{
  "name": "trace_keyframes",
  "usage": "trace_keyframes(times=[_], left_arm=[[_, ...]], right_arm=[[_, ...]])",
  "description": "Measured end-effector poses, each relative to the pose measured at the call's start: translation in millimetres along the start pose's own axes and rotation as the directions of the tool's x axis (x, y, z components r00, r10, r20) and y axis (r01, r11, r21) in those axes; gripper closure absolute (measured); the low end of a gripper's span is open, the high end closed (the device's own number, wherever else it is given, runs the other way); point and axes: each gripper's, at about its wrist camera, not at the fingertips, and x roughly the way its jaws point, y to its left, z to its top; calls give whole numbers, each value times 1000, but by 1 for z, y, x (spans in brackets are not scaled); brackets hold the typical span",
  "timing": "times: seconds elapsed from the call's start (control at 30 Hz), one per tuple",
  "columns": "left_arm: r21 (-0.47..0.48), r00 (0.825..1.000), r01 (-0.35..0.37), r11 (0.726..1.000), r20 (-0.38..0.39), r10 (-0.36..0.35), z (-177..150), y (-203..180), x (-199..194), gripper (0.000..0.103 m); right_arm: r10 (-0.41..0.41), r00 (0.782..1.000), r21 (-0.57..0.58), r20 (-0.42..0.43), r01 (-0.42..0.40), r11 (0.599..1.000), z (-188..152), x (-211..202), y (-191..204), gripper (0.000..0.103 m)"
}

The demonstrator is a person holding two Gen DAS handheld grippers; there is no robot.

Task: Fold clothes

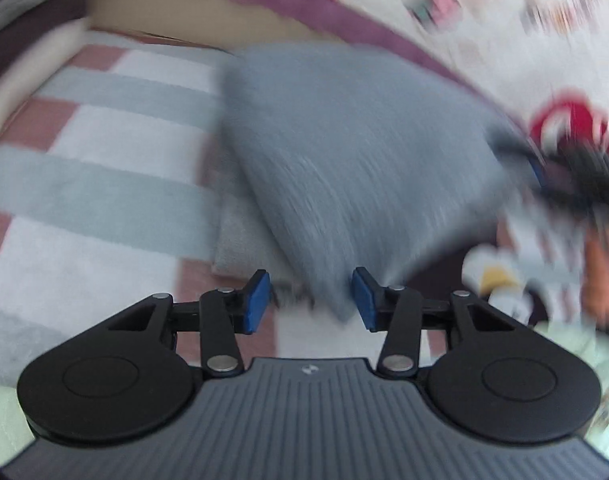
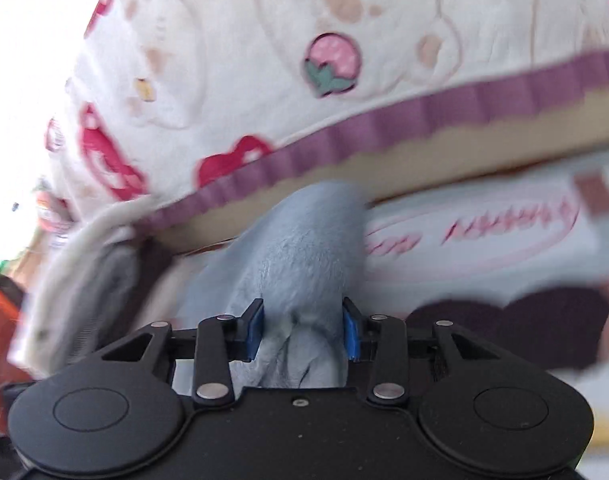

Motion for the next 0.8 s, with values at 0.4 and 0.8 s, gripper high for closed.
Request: trace_keyframes(times=[0.4,0.8], left_arm=[[216,950,18,976,299,-84,17,-30,-43,59],[14,986,-75,997,152,72,23,30,24,74]], right_arm=[[-168,982,101,90,159,982,-39,-22,-11,39],[-90,996,-635,-15,60,770,-86,37,91,75]])
